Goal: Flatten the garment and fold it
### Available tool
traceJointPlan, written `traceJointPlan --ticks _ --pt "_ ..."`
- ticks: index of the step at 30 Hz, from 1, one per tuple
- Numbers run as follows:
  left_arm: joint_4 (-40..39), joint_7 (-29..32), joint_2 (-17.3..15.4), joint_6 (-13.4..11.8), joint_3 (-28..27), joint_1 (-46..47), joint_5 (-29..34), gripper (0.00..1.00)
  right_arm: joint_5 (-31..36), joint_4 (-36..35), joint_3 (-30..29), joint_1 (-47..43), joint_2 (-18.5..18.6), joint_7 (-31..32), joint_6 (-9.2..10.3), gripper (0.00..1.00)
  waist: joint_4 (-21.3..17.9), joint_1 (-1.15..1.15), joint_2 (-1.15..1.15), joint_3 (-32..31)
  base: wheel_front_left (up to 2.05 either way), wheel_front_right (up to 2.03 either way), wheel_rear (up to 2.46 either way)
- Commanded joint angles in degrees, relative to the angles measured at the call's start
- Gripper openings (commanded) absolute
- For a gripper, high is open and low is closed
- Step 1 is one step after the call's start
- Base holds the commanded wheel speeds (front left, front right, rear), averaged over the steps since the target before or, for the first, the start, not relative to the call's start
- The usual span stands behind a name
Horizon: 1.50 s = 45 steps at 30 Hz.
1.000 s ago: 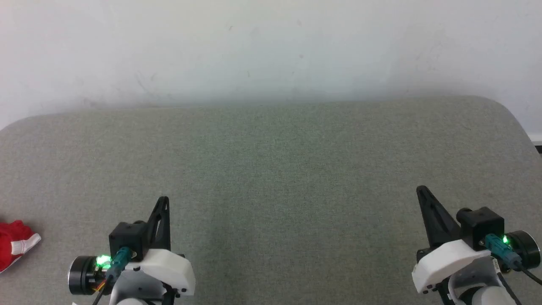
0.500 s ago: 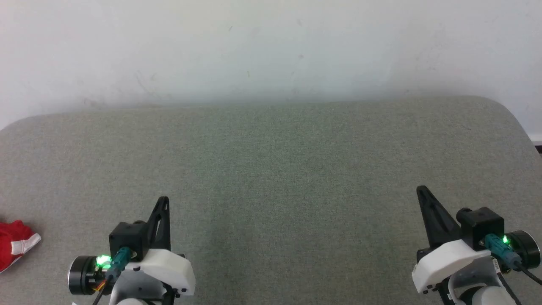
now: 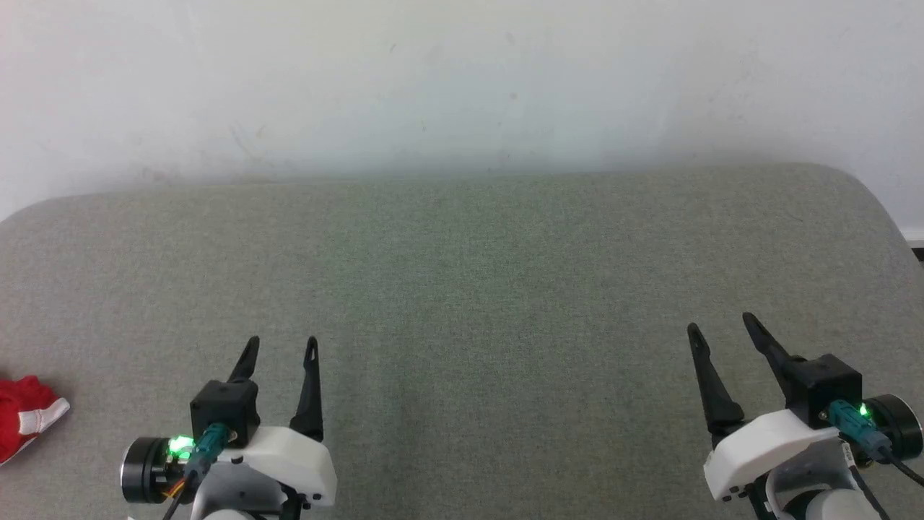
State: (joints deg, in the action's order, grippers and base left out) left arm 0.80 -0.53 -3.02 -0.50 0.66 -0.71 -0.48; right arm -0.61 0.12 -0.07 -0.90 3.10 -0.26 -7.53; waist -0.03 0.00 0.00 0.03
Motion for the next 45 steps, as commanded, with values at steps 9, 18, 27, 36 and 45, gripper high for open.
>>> traceJointPlan --ticks 9,18,27,36,45 --pt "-0.1 -1.4 0.0 0.0 0.8 0.8 -1.7 1.0 -1.2 0.5 -1.0 -0.2 0.0 -1.7 0.01 1.0 0.4 0.0 0.0 0.1 0.0 0.0 0.0" --pt "-0.8 -2.5 0.0 0.2 1.0 1.0 -3.3 1.0 -1.9 0.3 -1.6 -0.3 -0.1 -2.8 0.01 1.0 1.6 0.0 0.0 0.2 0.0 0.0 0.0" --pt "-0.9 -3.5 0.0 0.2 0.8 1.1 -5.1 1.0 -2.4 0.0 -1.7 -0.4 -0.1 -3.7 0.01 1.0 3.3 0.0 0.0 0.3 0.0 0.0 0.0" --pt "-0.5 -4.5 0.0 0.2 0.5 1.1 -7.0 1.0 -2.9 -0.5 -1.4 -0.7 -0.1 -4.7 0.01 1.0 6.1 0.0 0.0 0.2 0.0 0.0 0.0" --pt "0.2 -5.6 0.1 0.4 0.2 0.9 -8.8 1.0 -3.7 -1.0 -0.9 -1.0 -0.1 -5.6 0.02 1.0 10.2 0.0 0.0 -0.1 0.0 0.0 0.0"
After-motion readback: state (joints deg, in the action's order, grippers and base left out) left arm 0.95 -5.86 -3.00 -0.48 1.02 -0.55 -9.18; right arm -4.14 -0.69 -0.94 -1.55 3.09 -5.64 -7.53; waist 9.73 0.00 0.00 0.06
